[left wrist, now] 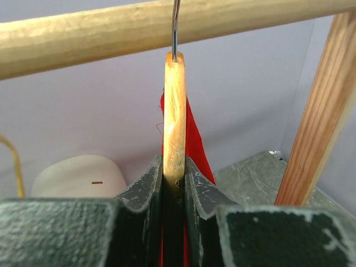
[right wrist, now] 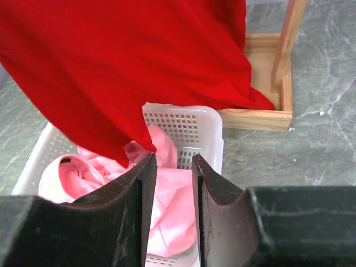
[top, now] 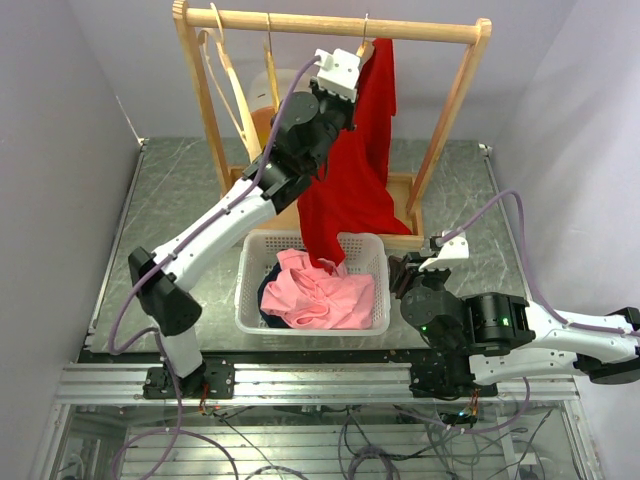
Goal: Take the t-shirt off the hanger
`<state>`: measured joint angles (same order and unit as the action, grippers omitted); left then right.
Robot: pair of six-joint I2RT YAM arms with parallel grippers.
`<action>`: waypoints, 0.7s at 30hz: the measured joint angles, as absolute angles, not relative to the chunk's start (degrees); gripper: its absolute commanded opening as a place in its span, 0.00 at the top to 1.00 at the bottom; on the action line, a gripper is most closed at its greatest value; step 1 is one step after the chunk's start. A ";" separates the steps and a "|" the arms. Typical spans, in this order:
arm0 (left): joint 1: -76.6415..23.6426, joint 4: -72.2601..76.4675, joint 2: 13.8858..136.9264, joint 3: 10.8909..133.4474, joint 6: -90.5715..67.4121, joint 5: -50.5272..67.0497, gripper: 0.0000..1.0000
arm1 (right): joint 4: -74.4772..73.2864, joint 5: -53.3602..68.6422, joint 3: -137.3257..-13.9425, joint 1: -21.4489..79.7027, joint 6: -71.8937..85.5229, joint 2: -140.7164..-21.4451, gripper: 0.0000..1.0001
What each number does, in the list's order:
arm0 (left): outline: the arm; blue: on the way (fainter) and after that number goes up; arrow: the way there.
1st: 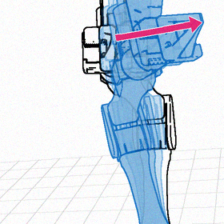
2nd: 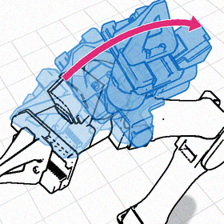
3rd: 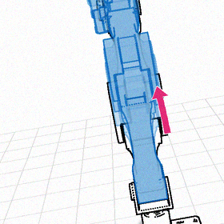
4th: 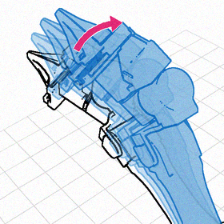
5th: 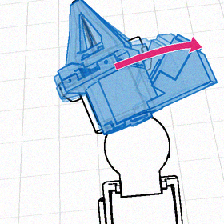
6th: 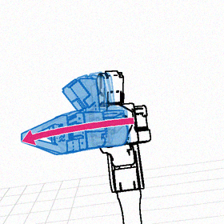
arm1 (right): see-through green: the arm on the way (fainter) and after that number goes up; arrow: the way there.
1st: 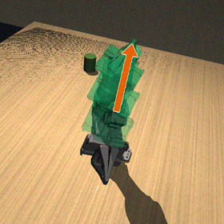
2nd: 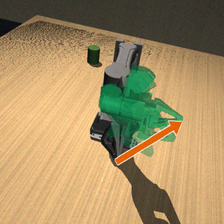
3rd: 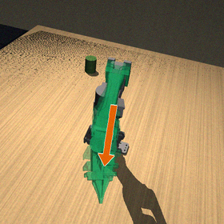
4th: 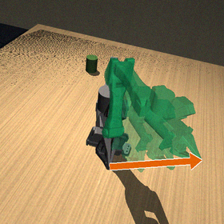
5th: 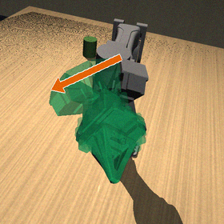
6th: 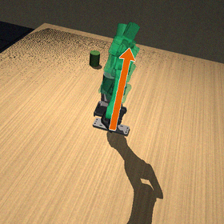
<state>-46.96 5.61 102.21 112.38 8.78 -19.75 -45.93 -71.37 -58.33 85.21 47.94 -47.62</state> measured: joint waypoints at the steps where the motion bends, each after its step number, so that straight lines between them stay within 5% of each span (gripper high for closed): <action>1: -46.96 6.07 101.03 110.74 8.80 -19.75 0.93 | -45.71 -71.37 -58.33 85.21 47.72 -47.64 0.67; 21: -46.92 14.92 89.49 88.99 10.07 -19.97 0.93 | -44.51 -72.27 -58.33 85.21 46.52 -47.16 0.63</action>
<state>-46.92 14.92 89.49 88.99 10.07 -19.97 -44.51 -72.27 -58.33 85.21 46.52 -47.16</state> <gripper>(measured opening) 0.231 0.365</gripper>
